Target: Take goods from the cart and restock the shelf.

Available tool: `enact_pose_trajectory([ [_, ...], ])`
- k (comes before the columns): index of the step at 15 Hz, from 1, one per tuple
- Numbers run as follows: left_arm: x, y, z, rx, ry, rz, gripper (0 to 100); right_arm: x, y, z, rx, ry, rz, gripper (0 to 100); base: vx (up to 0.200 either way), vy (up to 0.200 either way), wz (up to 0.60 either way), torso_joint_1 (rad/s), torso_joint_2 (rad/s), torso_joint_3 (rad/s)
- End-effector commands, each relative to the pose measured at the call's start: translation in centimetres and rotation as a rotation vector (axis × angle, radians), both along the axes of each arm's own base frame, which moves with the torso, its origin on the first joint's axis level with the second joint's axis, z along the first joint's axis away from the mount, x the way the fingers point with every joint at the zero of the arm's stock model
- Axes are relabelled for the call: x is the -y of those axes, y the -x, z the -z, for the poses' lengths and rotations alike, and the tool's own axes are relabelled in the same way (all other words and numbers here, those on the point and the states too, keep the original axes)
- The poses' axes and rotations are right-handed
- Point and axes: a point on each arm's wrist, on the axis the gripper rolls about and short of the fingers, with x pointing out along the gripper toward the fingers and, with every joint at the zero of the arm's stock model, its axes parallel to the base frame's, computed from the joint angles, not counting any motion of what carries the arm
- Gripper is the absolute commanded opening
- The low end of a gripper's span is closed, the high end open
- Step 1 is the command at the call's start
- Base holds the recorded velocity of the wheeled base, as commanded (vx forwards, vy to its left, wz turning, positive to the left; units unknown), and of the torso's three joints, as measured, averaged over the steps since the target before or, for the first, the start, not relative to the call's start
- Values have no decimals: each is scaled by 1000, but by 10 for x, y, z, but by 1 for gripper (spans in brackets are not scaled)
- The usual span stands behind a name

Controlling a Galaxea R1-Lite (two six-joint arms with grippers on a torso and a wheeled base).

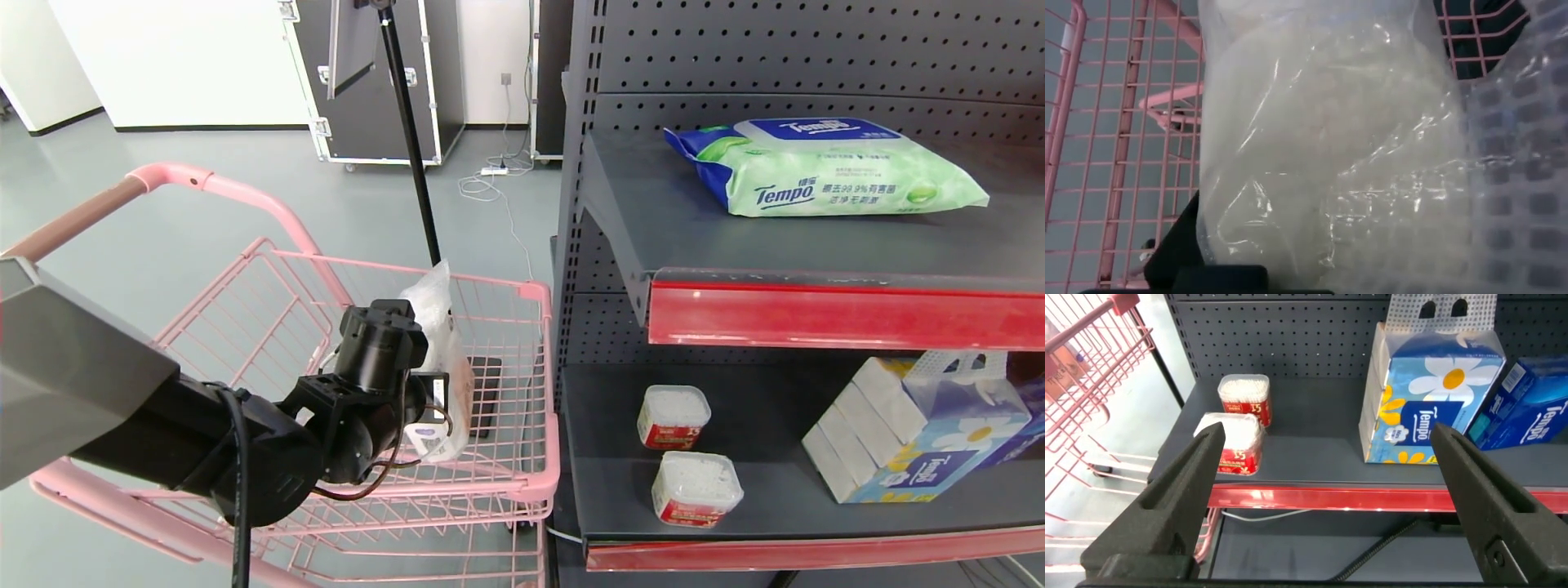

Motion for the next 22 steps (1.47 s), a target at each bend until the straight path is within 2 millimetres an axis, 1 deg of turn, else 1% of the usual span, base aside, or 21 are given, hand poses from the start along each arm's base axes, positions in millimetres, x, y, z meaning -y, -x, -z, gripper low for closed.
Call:
enact_pose_trajectory([
  [1, -1, 3, -3, 2, 8, 10, 0, 0, 0, 0, -1, 1, 0, 100, 0, 0, 0, 0, 0, 0],
  [3, -6, 12, -19, 26, 55, 57, 0, 0, 0, 0, -1, 1, 0, 100, 0, 0, 0, 0, 0, 0],
  [4, -11, 22, -29, 32, 85, 99, 0, 0, 0, 0, -1, 3, -2, 100, 0, 0, 0, 0, 0, 0],
  [5, -14, 27, -33, 33, 98, 120, 0, 0, 0, 0, -1, 3, -2, 100, 0, 0, 0, 0, 0, 0],
  [6, -21, 41, -42, 42, 139, 175, 0, 0, 0, 0, -1, 3, -2, 100, 0, 0, 0, 0, 0, 0],
  [7, -27, 50, -45, 62, 163, 198, 0, 0, 0, 0, -1, 3, -2, 100, 0, 0, 0, 0, 0, 0],
  [9, -26, 50, -51, 130, 187, 209, 0, 0, 0, 0, -1, 4, -2, 100, 0, 0, 0, 0, 0, 0],
  [10, -26, 48, -57, 195, 170, 235, 0, 0, 0, 0, -1, 4, -2, 100, 0, 0, 0, 0, 0, 0],
  [12, -27, 47, -57, 216, 139, 248, 0, 0, 0, 0, -1, 4, -2, 100, 0, 0, 0, 0, 0, 0],
  [13, -29, 48, -60, 238, 128, 262, 0, 0, 0, 0, -1, 3, -2, 100, 0, 0, 0, 0, 0, 0],
  [15, -39, 52, -71, 287, 115, 273, 0, 0, 0, 0, -1, 3, -2, 100, 0, 0, 0, 0, 0, 0],
  [17, -64, 69, -83, 335, 83, 271, 0, 0, 0, 0, -1, 4, -2, 100, 0, 0, 0, 0, 0, 0],
  [18, -73, 79, -90, 366, 83, 276, 0, 0, 0, 0, -1, 4, -2, 100, 0, 0, 0, 0, 0, 0],
  [21, -92, 104, -114, 447, 100, 246, 0, 0, 0, 0, -1, 4, -2, 100, 0, 0, 0, 0, 0, 0],
  [22, -100, 117, -128, 472, 104, 235, 0, 0, 0, 0, -1, 3, -2, 100, 0, 0, 0, 0, 0, 0],
])
